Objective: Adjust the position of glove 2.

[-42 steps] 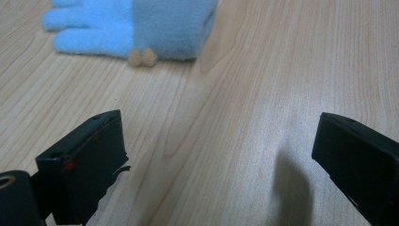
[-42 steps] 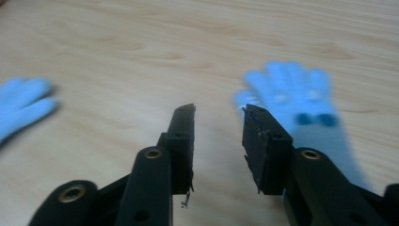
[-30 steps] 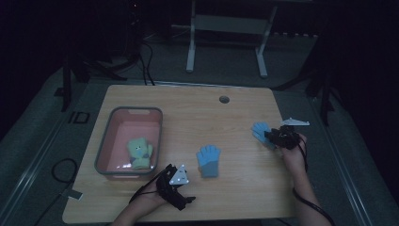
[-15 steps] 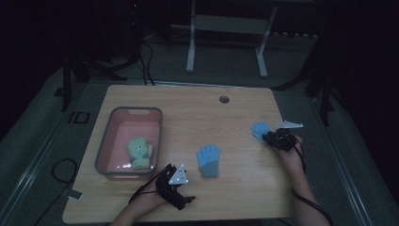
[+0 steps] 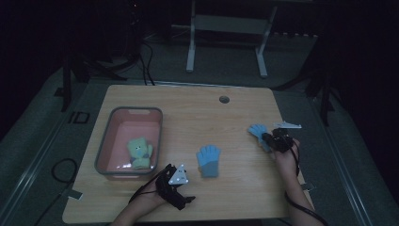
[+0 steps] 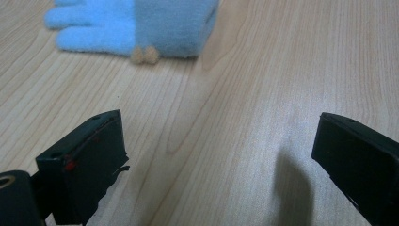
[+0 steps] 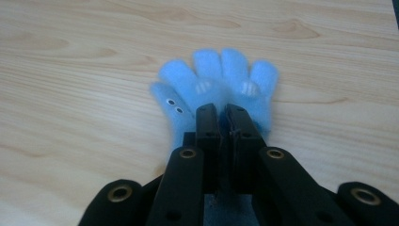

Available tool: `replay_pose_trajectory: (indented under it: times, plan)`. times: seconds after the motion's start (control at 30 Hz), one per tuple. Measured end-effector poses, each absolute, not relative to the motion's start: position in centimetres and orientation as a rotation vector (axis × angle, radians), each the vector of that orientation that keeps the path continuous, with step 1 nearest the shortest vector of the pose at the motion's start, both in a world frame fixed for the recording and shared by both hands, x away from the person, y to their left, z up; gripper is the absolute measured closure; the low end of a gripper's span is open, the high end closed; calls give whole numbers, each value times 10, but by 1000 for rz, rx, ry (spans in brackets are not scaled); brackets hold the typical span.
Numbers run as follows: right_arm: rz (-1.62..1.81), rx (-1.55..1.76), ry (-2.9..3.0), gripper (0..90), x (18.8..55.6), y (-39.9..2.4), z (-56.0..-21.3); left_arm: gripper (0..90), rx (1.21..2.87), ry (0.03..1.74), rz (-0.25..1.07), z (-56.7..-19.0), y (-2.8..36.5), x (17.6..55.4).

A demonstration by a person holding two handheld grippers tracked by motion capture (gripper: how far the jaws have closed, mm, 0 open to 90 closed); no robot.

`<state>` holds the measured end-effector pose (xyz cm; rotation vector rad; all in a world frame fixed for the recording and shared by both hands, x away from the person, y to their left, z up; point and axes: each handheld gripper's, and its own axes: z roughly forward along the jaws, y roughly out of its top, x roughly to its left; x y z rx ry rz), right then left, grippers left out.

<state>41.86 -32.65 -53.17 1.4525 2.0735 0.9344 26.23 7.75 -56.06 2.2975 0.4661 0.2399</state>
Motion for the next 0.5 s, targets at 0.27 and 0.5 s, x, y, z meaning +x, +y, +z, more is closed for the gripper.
replay_pose_trajectory:
  times: [0.27,0.5]
  plan:
    - [934,1449,2029,851,380,-299,-503,36,2300,460,241,-560,78,262]
    - [946,1433,1989,852,345,-281,-484,36,2296,465,242,-560,77,263]
